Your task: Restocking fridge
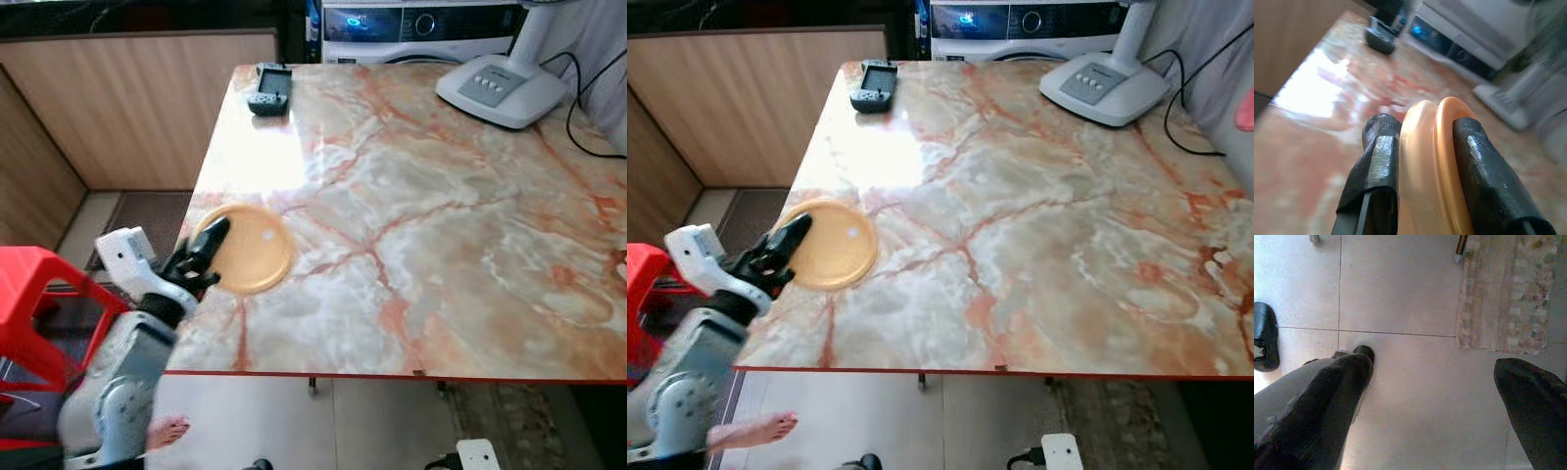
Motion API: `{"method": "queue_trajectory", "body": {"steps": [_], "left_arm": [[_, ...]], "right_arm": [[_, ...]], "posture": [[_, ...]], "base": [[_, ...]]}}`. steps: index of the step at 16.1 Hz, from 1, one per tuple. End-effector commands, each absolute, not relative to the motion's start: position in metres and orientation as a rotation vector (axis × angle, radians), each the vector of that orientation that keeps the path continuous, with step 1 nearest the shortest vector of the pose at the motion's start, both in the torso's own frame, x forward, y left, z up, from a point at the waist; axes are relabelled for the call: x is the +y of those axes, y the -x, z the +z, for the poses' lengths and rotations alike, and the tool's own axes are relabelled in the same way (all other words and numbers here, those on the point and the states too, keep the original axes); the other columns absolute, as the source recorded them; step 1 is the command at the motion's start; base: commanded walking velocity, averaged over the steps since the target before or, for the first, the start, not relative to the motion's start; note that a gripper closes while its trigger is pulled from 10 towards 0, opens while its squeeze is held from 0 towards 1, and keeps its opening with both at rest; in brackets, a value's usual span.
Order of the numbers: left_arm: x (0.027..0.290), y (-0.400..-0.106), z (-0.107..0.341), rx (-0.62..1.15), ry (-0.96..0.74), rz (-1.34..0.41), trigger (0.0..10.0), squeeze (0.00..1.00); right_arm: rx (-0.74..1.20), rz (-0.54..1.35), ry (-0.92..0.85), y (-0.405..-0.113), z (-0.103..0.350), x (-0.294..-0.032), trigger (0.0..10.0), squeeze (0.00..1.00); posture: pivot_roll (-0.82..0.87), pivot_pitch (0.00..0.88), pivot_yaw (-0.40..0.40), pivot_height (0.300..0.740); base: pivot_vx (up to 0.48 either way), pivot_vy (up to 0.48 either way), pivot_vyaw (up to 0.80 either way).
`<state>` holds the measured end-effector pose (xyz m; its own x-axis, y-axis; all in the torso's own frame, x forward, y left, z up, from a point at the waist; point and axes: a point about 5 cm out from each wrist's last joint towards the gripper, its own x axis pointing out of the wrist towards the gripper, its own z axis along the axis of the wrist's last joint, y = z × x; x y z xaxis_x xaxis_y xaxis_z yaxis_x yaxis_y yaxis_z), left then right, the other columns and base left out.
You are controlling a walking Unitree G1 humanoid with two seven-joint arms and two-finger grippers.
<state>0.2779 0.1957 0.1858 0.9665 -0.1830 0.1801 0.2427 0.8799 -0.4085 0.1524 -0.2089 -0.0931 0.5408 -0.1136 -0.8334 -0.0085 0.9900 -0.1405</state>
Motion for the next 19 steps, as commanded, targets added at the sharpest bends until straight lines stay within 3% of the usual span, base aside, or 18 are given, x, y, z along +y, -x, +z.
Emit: {"method": "queue_trajectory", "body": {"steps": [1,12,19], "left_arm": [[0.195,-0.275,0.189,-0.128,0.344,-0.226,10.0,0.00],[0.180,-0.281,0.192,-0.147,0.287,-0.218,10.0,0.00],[0.177,-0.284,0.188,-0.156,0.127,-0.183,10.0,0.00]], "right_arm": [[1.027,-0.076,0.112,-0.143,-0.097,-0.207,10.0,0.00],[1.007,-0.100,0.047,-0.143,-0.098,-0.200,10.0,0.00],[1.023,-0.078,0.062,-0.143,-0.098,-0.199,10.0,0.00]], "posture": [[0.13,0.146,0.024,0.740],[0.13,0.146,0.035,0.740],[0.12,0.126,0.035,0.740]], "base": [[0.000,0.000,0.00],[0.000,0.000,0.00],[0.000,0.000,-0.77]]}}
